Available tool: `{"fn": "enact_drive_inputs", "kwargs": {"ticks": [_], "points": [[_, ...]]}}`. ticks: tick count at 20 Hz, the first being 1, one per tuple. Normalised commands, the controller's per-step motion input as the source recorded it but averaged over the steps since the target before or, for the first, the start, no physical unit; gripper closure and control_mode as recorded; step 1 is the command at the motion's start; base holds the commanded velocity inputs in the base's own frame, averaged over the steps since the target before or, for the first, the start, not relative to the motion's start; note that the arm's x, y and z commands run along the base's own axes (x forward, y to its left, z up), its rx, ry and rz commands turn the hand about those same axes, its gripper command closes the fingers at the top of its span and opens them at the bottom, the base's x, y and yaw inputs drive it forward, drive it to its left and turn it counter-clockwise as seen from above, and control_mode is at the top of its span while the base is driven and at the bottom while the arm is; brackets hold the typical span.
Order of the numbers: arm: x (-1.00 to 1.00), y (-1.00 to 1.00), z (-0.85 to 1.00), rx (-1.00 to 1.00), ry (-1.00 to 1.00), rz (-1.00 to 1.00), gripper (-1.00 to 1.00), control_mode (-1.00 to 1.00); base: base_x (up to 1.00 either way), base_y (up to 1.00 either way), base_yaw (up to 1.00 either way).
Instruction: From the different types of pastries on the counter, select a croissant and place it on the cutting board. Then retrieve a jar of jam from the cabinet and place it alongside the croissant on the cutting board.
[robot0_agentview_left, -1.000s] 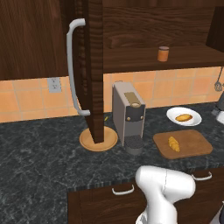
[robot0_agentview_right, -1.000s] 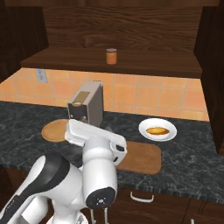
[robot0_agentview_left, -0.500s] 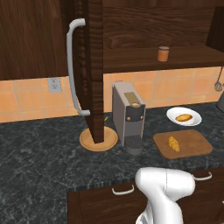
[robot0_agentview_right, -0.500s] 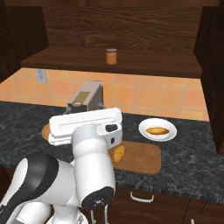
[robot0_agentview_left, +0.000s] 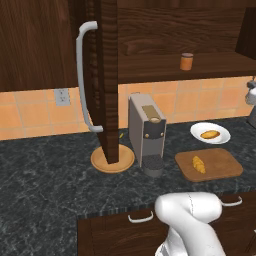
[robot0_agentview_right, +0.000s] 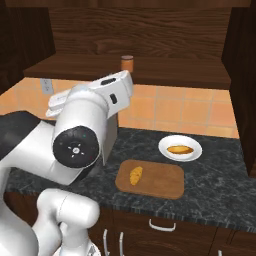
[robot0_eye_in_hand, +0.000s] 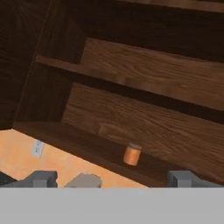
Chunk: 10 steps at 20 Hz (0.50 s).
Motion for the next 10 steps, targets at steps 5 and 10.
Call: {"fn": "enact_drive_inputs", "kwargs": {"ticks": [5,10], "points": [[0.70,0.00,-0.14,0.00,0.20,0.00,-1.00,-1.00,0.00,0.00,0.00],[0.89,0.00,-0.03,0.00,0.18,0.00,-1.00,-1.00,0.00,0.00,0.00]]}}
